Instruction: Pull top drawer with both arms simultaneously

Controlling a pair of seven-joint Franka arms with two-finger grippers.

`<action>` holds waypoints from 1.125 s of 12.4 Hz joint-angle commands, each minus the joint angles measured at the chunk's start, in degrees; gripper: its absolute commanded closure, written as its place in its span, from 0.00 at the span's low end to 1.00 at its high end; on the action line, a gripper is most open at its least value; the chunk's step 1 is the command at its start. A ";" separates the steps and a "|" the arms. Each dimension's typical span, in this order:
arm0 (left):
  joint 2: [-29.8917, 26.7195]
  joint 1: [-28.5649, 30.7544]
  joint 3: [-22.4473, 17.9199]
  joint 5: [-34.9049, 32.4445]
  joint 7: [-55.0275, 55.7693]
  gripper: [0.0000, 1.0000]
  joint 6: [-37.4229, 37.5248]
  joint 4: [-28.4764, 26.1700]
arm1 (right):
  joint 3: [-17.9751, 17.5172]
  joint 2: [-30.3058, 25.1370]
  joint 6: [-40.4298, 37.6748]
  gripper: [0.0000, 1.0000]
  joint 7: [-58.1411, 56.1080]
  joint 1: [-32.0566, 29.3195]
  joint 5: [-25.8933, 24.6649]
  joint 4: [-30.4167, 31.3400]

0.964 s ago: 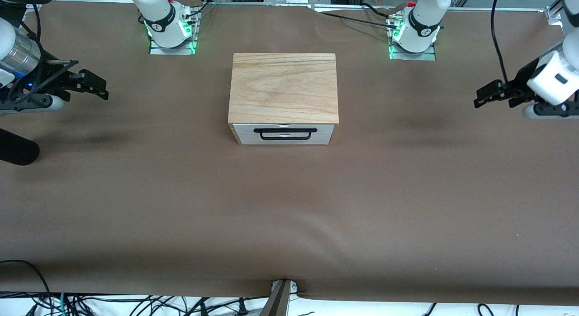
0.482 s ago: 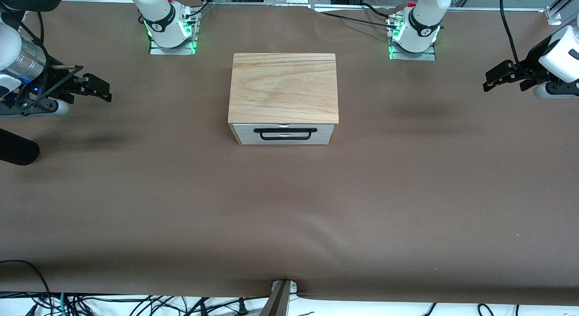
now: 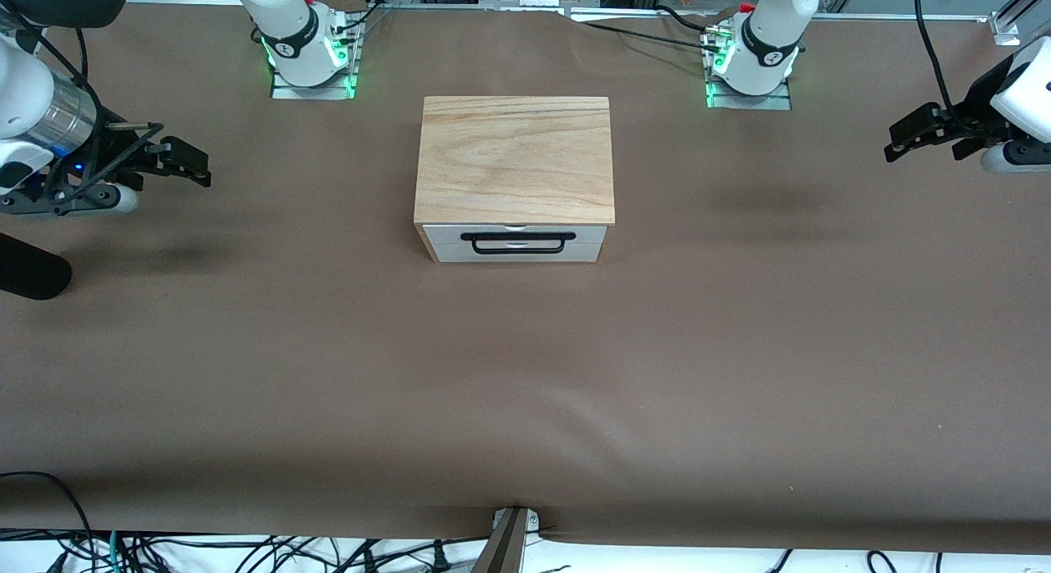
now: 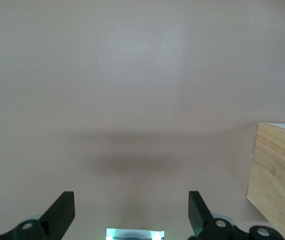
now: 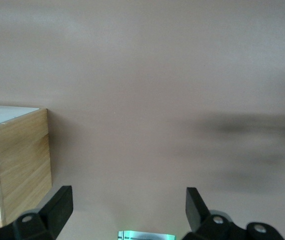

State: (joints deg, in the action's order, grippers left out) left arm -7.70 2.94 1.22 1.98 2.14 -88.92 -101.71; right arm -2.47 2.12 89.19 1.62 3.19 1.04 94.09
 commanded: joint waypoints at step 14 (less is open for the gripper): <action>6.29 -0.74 0.54 1.70 3.57 0.00 -2.66 1.42 | -0.17 13.33 -0.24 0.00 -11.36 2.52 31.10 0.82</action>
State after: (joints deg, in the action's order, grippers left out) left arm -3.59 2.45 1.81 2.31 5.00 -91.09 -101.68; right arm -2.78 13.39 89.13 -7.01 5.70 27.95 94.51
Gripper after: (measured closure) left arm 0.000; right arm 0.000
